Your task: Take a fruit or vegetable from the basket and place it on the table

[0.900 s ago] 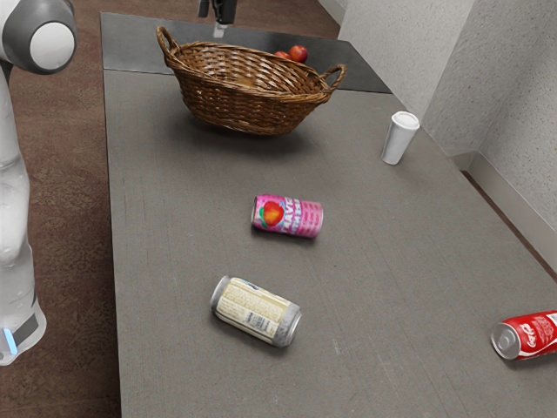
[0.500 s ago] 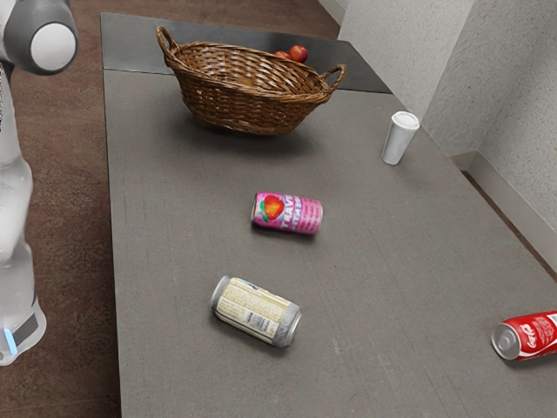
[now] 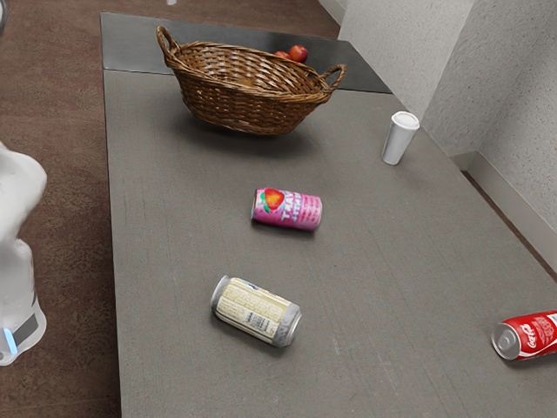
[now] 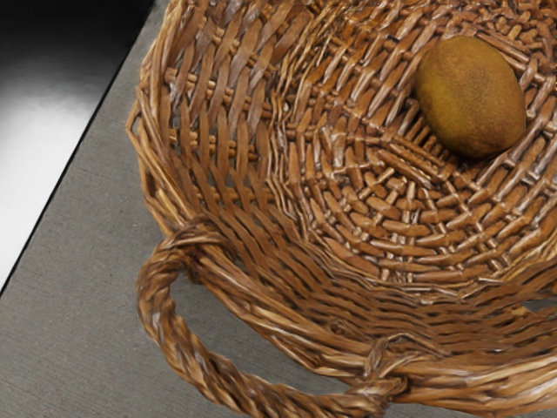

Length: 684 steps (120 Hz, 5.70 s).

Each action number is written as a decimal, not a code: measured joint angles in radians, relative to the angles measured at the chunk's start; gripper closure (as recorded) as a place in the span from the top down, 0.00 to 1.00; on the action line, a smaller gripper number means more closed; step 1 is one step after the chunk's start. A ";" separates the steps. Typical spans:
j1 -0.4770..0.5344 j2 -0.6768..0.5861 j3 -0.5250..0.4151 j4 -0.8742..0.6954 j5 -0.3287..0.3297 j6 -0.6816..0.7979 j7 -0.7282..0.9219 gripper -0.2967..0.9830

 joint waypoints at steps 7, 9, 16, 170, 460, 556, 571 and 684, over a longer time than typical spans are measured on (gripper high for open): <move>-0.171 -0.050 0.120 0.035 0.062 0.012 -0.010 0.75; -0.217 -0.058 0.153 0.051 0.076 0.011 -0.012 0.75; -0.392 -0.076 0.279 0.130 0.128 0.000 -0.021 0.75; -0.959 -0.095 0.744 0.221 0.308 -0.080 -0.091 0.75; -1.286 -0.190 0.980 0.178 0.312 0.038 -0.132 0.75; -1.278 -0.065 0.950 0.178 0.234 -0.055 -0.136 0.75; -1.284 -0.076 0.964 0.180 0.237 -0.013 -0.138 0.75; -1.269 -0.180 1.059 0.141 0.232 0.247 -0.171 0.75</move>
